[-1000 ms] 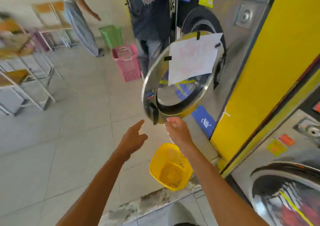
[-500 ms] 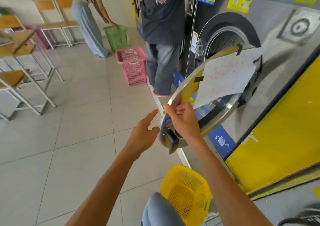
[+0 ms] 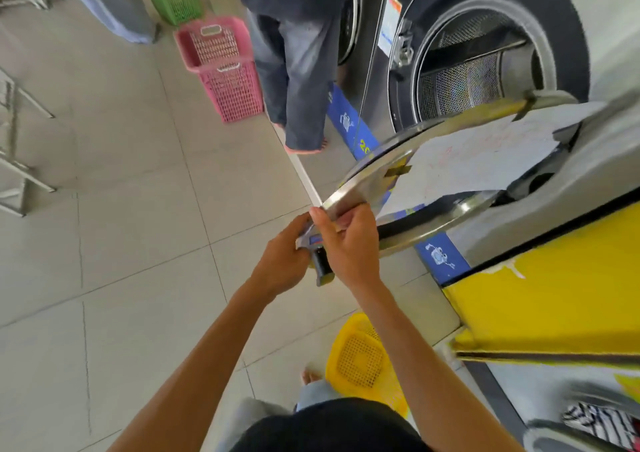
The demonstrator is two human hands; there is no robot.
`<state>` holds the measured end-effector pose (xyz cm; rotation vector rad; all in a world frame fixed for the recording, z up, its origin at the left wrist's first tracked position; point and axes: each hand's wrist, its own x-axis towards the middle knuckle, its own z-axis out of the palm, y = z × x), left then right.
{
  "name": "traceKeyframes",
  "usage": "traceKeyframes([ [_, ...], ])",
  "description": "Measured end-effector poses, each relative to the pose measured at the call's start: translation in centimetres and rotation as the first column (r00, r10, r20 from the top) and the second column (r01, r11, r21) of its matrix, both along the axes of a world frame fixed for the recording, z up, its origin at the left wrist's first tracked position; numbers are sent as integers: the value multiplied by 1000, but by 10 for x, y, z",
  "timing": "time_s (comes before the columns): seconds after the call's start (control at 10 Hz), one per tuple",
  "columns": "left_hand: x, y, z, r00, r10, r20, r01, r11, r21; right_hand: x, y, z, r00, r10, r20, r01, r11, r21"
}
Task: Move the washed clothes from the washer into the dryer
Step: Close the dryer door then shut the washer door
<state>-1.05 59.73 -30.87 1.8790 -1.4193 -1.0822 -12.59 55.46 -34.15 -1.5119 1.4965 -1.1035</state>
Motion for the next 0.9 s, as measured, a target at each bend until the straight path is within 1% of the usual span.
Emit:
traceKeyframes([
  [0.1, 20, -30, 8, 999, -21, 26, 21, 1000, -4, 28, -31, 7, 1000, -23, 15, 23, 999, 22],
  [0.3, 70, -107, 2, 994, -92, 53, 91, 996, 17, 77, -92, 7, 985, -166, 48, 163, 985, 51],
  [0.4, 93, -149, -1, 986, -167, 3, 167, 986, 12, 96, -127, 15, 970, -236, 48, 232, 969, 85],
  [0.5, 116, -192, 5, 973, -230, 33, 229, 973, 26, 113, -165, 23, 953, -277, 122, 253, 950, 181],
  [0.6, 130, -229, 15, 961, -265, 81, 267, 964, -18, 117, -201, 31, 952, -292, 85, 258, 924, 282],
  [0.7, 137, -271, 23, 948, -298, 116, 312, 940, -135, 118, -224, 43, 961, -274, -40, 274, 920, 280],
  [0.8, 133, -298, 35, 892, -414, 182, 445, 876, -185, 111, -245, 62, 943, -275, -186, 314, 920, 233],
  [0.9, 128, -335, 48, 873, -453, 179, 485, 843, -231, 102, -269, 84, 907, -313, -281, 353, 930, 105],
])
